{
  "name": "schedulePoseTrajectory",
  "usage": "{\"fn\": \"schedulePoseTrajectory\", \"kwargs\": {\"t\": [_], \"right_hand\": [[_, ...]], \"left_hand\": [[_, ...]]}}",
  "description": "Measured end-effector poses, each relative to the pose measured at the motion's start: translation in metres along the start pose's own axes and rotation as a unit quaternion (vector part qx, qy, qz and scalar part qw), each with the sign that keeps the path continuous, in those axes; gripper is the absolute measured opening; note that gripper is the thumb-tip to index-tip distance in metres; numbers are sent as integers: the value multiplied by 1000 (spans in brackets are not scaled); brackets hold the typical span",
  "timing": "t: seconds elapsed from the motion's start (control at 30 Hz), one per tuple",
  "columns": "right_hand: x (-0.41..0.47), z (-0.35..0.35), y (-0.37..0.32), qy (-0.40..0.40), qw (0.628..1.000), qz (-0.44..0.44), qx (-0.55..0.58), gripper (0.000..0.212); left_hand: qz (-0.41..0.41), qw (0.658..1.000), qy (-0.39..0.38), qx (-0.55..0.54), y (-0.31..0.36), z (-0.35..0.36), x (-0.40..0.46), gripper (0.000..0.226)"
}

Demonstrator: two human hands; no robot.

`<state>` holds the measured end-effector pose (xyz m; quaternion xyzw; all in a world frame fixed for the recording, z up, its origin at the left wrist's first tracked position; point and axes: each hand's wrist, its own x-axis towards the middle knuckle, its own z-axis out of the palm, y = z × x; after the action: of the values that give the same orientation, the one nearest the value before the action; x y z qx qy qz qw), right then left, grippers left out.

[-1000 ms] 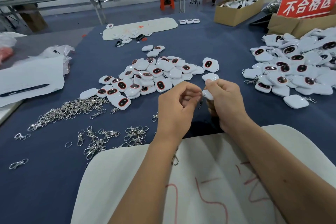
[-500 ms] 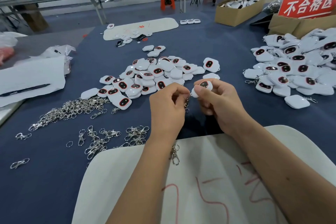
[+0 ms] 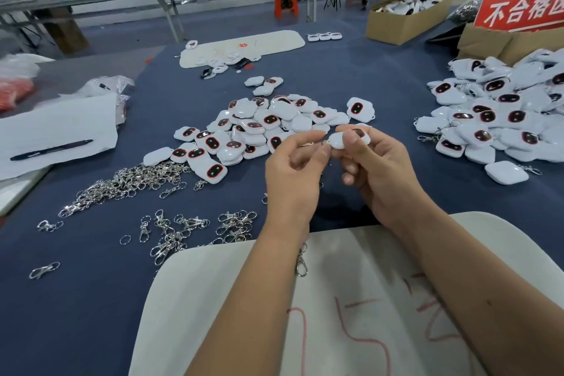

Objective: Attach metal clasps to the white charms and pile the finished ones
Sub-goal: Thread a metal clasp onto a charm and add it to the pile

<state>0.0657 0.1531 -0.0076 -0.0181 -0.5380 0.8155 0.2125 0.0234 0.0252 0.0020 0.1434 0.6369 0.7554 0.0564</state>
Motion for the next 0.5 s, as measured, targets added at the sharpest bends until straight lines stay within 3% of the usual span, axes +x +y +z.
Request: {"fn": "schedulePoseTrajectory", "kwargs": {"t": [0.13, 0.33, 0.5], "right_hand": [[0, -2, 0, -3, 1000, 4, 20, 48], [0, 1, 2, 15, 999, 11, -33, 34], [-1, 3, 3, 31, 999, 16, -38, 36]], "left_hand": [[-73, 994, -15, -78, 2, 4, -4, 11], [-115, 983, 34, -140, 4, 3, -3, 11], [-35, 998, 31, -36, 0, -5, 5, 17]]}}
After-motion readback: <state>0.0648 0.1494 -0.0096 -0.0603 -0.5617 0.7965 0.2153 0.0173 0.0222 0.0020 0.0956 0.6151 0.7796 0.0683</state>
